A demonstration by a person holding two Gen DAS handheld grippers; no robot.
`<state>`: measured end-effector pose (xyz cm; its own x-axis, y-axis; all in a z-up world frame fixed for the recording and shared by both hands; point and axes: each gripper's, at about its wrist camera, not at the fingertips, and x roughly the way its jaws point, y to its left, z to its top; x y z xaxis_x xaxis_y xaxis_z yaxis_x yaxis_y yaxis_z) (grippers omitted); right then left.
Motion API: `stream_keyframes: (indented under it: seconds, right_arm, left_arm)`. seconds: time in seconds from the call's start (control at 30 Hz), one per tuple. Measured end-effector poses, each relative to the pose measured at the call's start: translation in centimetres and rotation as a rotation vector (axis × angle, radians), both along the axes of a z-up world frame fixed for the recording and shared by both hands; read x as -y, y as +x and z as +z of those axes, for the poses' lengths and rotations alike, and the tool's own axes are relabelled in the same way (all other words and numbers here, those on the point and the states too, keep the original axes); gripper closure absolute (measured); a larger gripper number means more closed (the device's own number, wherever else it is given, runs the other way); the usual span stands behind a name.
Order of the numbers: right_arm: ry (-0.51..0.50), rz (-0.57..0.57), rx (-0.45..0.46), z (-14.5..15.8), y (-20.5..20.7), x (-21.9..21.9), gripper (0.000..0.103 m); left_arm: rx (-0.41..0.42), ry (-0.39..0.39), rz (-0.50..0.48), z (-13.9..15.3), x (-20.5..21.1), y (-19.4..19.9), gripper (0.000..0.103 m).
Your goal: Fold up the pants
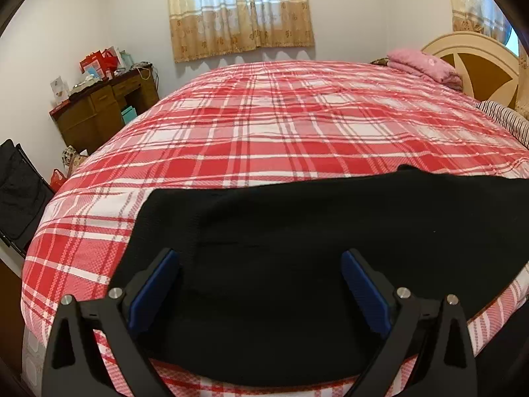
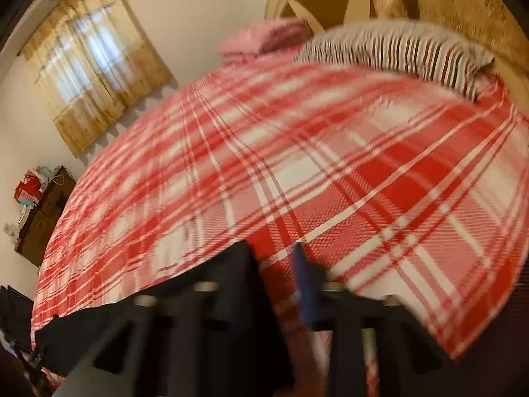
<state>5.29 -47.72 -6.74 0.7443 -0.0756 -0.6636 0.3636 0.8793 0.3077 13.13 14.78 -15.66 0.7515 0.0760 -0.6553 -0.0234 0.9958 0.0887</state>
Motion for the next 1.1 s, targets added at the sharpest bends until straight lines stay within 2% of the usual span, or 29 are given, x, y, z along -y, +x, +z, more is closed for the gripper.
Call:
stream_keyframes:
  seconds: [0.07,0.13,0.2,0.27,0.37,0.4,0.5,0.6,0.7,0.8,0.9,1.0,1.03,1.1]
  right_arm:
    - [-0.018,0.029,0.045,1.2,-1.4,-1.6,0.057]
    - [-0.017,0.106,0.080,1.9,-2.7,-4.0,0.057]
    - [-0.004,0.189,0.076,1.5,-3.1,-5.9,0.057]
    - [-0.007,0.254,0.029,0.2,-2.8,-7.4,0.057]
    - [-0.046,0.191,-0.056,-2.8,-1.8,-7.0,0.057]
    - [-0.031,0.190,-0.005,-2.9,-2.0,-6.4,0.057]
    - [0.004,0.146,0.021,-2.6,-1.4,-4.8,0.057]
    - [0.003,0.145,-0.007,-2.9,-0.5,-4.4,0.057]
    - [-0.013,0.140,-0.047,-1.9,-0.9,-5.0,0.057]
    - [-0.041,0.126,0.031,-0.4,-2.0,-5.2,0.056]
    - [-0.047,0.131,0.095,-0.1,-1.2,-4.9,0.052]
    - [0.026,0.071,-0.014,-2.5,1.3,-2.7,0.050]
    - [0.037,0.072,0.022,-2.5,1.3,-2.3,0.050]
    - [0.054,0.069,0.031,-2.3,1.1,-1.9,0.050]
  left_arm:
    - [0.006,0.001,-0.003,0.2,0.2,-0.2,0.002]
    - [0.008,-0.001,-0.009,0.3,0.4,-0.2,0.002]
    - [0.010,-0.002,-0.019,0.3,0.8,-0.2,0.002]
    - [0.009,0.001,-0.025,0.2,1.1,-0.2,0.002]
    - [0.001,0.004,-0.031,-0.1,1.1,-0.1,0.002]
    - [-0.002,0.005,-0.030,-0.3,1.0,0.0,0.002]
    - [-0.008,0.000,-0.012,-0.5,0.3,-0.1,0.002]
    - [-0.007,-0.013,0.005,-0.6,-0.4,-0.4,0.002]
    - [0.002,-0.016,0.009,-0.4,-0.7,-1.0,0.002]
    - [0.004,-0.015,0.012,-0.4,-1.1,-1.1,0.002]
    - [0.004,-0.008,0.018,-0.5,-1.3,-0.8,0.002]
    - [0.010,-0.010,0.023,-0.7,-1.6,-0.7,0.002]
    - [0.000,0.001,0.026,-0.9,-1.7,-0.5,0.001]
    - [0.005,0.027,0.027,-1.1,-1.8,-0.6,0.001]
